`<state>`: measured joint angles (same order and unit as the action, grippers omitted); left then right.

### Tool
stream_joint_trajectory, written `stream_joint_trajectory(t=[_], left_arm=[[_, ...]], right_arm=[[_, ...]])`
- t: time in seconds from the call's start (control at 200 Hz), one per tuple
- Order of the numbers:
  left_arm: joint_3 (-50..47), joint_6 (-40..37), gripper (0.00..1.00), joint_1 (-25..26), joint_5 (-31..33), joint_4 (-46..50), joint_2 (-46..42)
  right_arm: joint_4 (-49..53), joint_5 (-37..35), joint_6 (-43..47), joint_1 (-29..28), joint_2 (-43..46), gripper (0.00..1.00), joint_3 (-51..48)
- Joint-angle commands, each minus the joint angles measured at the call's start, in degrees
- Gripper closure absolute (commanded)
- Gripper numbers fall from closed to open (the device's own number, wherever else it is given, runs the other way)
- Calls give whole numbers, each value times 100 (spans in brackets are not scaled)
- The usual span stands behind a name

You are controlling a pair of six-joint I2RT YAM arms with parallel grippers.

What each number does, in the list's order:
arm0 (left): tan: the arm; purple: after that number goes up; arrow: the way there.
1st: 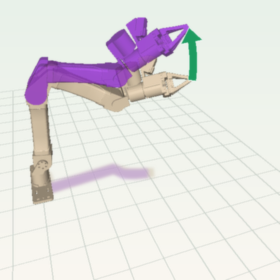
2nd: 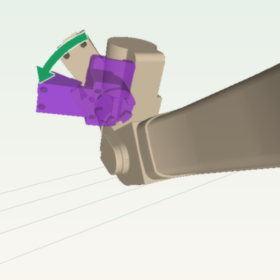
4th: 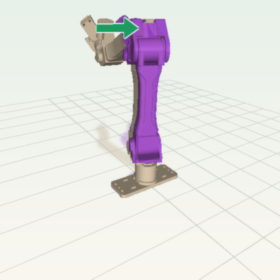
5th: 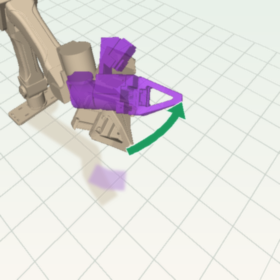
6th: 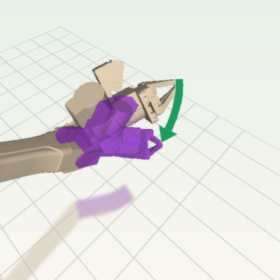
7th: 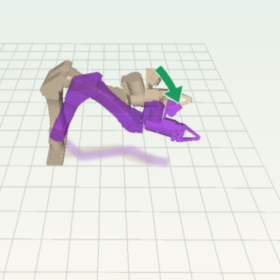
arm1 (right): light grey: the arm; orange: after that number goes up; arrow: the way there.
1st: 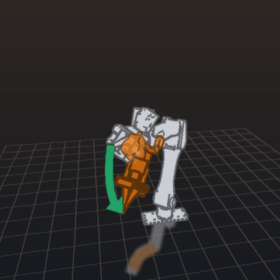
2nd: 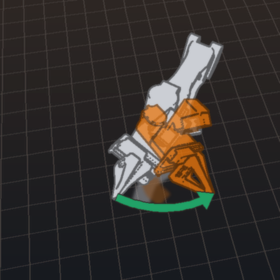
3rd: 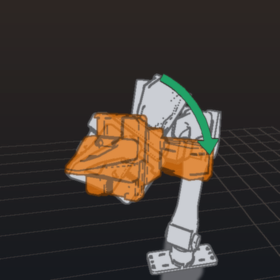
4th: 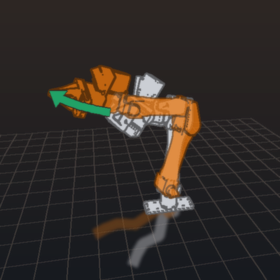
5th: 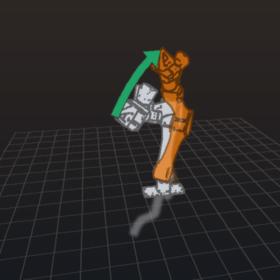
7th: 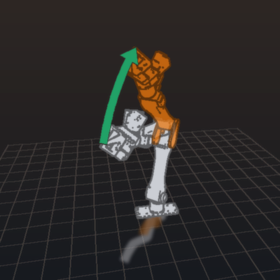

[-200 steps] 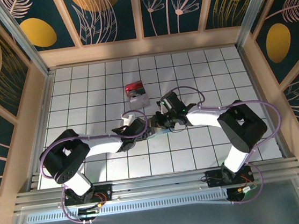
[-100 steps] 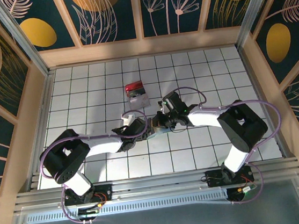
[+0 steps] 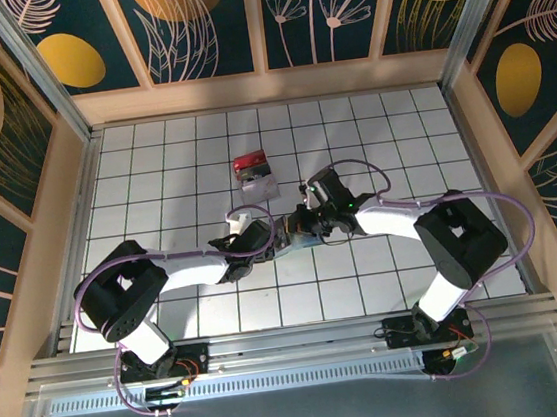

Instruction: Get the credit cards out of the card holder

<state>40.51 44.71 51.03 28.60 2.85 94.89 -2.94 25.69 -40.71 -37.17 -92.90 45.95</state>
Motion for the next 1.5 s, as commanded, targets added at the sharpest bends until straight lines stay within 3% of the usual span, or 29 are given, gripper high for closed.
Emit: stream_joint_trajectory(t=[0.0, 0.686, 1.496], left_arm=[[-122, -4, 1, 21, -37, 585, 171], [543, -199, 1, 21, 86, 623, -331], [523, -349, 1, 17, -225, 479, 293]], right_arm=[[158, -209, 177, 52, 237, 97, -49], [84, -183, 183, 77, 148, 98, -87], [-119, 82, 59, 78, 81, 97, -161]])
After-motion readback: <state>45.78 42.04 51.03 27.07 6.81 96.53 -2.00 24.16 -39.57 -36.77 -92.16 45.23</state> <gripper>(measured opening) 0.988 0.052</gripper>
